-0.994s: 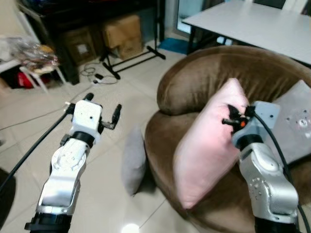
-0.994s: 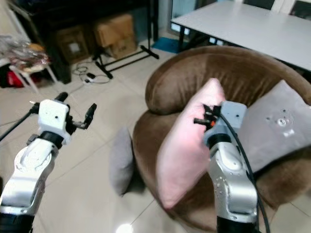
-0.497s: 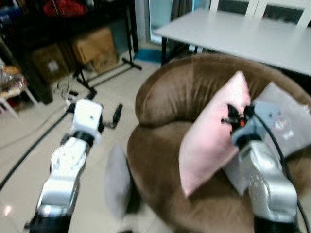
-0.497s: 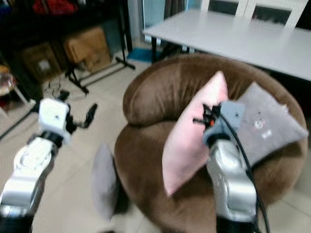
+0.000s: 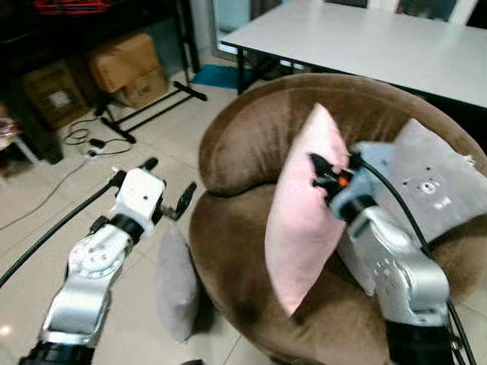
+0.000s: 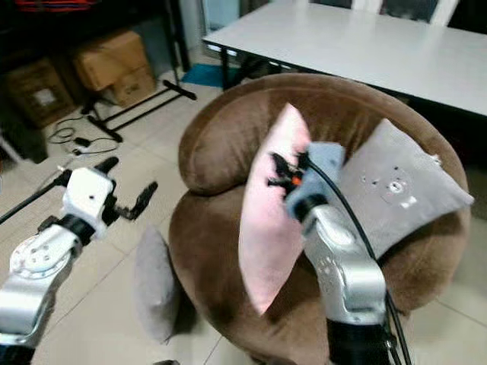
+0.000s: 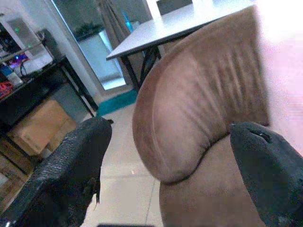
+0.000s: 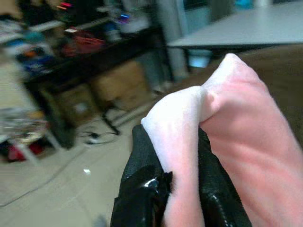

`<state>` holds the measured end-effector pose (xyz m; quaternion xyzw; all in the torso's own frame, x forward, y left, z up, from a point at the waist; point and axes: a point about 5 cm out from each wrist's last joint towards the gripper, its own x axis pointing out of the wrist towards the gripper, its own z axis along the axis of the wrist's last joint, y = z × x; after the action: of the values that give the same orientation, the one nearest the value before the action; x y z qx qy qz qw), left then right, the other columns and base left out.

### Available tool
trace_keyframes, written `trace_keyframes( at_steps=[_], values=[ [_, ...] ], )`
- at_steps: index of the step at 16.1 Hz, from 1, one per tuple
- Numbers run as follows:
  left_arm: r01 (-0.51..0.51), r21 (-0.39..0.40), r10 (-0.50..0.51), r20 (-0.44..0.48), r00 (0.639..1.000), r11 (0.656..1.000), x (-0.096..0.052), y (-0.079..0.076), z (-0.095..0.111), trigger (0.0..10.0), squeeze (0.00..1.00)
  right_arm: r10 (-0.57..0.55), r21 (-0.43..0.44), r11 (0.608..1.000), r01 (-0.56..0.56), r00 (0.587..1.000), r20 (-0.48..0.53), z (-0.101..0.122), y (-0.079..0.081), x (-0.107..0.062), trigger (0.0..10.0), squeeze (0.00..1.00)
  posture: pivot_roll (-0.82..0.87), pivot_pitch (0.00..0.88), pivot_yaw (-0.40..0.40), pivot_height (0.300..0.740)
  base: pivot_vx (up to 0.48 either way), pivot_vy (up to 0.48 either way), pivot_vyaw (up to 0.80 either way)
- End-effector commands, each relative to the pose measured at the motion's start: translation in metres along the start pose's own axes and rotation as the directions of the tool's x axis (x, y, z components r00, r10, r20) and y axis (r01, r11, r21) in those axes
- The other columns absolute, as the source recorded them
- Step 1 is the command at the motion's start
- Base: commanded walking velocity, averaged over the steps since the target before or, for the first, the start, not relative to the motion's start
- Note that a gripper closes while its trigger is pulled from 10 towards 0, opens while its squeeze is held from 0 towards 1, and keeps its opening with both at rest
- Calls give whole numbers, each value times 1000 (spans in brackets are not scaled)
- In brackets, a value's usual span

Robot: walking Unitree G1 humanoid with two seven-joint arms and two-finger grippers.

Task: Move the pillow to the sofa from floor

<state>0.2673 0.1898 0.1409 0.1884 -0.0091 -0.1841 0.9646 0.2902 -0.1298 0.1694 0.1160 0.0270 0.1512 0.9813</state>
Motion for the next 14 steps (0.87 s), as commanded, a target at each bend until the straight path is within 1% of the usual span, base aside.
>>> trace_keyframes(
  at_steps=[1, 2, 3, 4, 6, 8, 10, 11, 12, 14],
  values=[
    [31, 9, -31, -5, 1000, 999, -3, 1, 1, 10000, 137, 66, 12, 998, -67, 997, 40, 12, 9, 5, 10000, 0, -66, 0, 33, 740, 0, 0, 0],
    [54, 9, -53, -17, 998, 999, -6, 2, 0, 10000, 133, 90, 30, 995, -91, 995, 47, 15, 13, 11, 10000, 0, -59, 0, 30, 740, 0, 0, 0],
    [95, 10, -95, -35, 995, 995, -10, 1, -2, 10000, 137, 113, 43, 992, -115, 992, 54, 17, 19, 24, 10000, 0, -54, 0, 28, 740, 0, 0, 0],
    [123, 4, -123, -47, 991, 992, -12, -1, -4, 10000, 137, 116, 41, 992, -119, 992, 50, 16, 21, 32, 10000, 0, -51, 0, 28, 740, 0, 0, 0],
    [169, 1, -168, -68, 983, 986, -16, -4, -6, 10000, 137, 94, 33, 995, -96, 995, 32, 7, 19, 49, 10000, 0, -41, 0, 23, 740, 0, 0, 0],
    [187, -7, -187, -79, 979, 982, -21, -4, -8, 10000, 137, 44, 66, 997, -43, 999, -12, -15, 5, 66, 10000, 0, -26, 0, 11, 740, 0, 0, 0],
    [217, -31, -218, -83, 972, 976, -25, -6, -8, 10000, 137, -23, 37, 999, 25, 999, -42, -31, -14, 69, 10000, 0, -19, 0, -4, 740, 0, 0, 0],
    [230, -41, -232, -81, 969, 972, -26, -7, -8, 10000, 141, -56, 24, 998, 57, 998, -41, -34, -22, 70, 10000, 0, -16, 0, -6, 740, 0, 0, 0],
    [246, -57, -250, -78, 965, 967, -29, -9, -8, 10000, 141, -113, -1, 994, 113, 993, -37, -37, -37, 69, 10000, 0, -12, 0, -12, 740, 0, 0, 0],
    [271, -86, -277, -67, 958, 959, -33, -11, -7, 10000, 141, -208, -11, 978, 209, 978, 4, -30, -61, 67, 10000, 0, -11, 0, -15, 740, 0, 0, 0]
  ],
)
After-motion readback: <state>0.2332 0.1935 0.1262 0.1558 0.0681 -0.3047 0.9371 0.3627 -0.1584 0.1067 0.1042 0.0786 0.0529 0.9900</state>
